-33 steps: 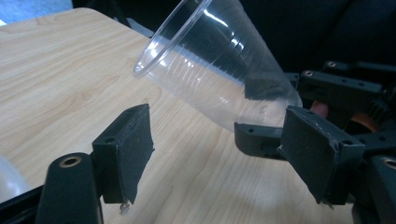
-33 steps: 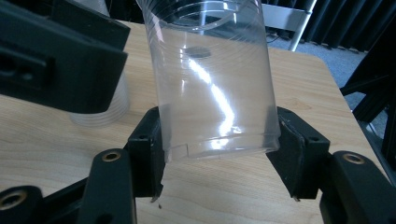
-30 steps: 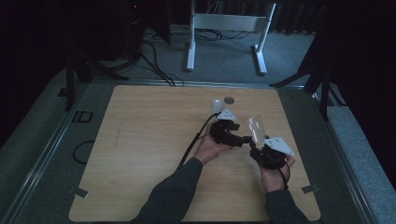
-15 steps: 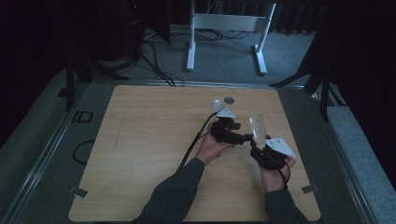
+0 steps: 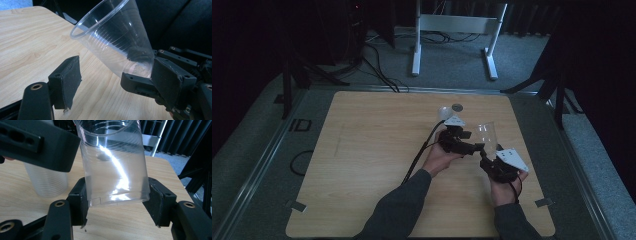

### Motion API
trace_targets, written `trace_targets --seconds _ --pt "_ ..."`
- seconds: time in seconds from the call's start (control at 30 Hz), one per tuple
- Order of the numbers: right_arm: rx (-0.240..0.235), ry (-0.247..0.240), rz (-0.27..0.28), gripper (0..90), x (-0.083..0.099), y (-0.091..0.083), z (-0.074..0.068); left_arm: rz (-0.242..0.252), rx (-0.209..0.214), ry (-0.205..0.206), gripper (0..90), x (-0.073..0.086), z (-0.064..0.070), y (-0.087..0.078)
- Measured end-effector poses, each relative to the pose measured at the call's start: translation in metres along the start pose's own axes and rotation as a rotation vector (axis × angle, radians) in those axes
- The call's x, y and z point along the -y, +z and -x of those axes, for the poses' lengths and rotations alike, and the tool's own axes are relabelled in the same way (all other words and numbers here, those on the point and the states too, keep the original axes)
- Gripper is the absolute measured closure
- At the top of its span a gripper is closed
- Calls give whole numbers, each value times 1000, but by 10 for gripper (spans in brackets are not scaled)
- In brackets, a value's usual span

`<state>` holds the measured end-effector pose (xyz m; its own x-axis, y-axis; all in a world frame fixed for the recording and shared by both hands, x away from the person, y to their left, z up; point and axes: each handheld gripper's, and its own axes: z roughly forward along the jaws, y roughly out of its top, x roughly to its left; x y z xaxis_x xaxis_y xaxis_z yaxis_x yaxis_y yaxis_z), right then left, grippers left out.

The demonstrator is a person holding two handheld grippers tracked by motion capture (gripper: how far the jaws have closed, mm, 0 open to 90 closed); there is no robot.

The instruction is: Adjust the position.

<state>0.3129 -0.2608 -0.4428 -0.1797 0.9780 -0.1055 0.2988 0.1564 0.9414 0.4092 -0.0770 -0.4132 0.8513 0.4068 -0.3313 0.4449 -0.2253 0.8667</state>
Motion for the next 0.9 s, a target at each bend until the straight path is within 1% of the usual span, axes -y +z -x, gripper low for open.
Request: trace_targets --seconds 0.2,0.43,0.5,0.67,0.7,0.9 --pt "-7 -11 14 417 0 0 -3 17 11 -11 241 -1 0 0" --pt "-11 -9 21 417 0 -1 -4 31 24 -26 231 -2 0 1" --pt "-13 -8 26 417 0 -2 -5 41 31 -42 229 -1 -1 2" --pt "-15 -13 27 417 0 -2 -6 48 37 -56 227 -1 -1 2" --pt "-16 -13 30 417 0 -2 -6 55 43 -66 227 -1 -2 2" --pt "-17 -14 39 417 -1 -3 -8 71 54 -87 214 -1 -2 4"
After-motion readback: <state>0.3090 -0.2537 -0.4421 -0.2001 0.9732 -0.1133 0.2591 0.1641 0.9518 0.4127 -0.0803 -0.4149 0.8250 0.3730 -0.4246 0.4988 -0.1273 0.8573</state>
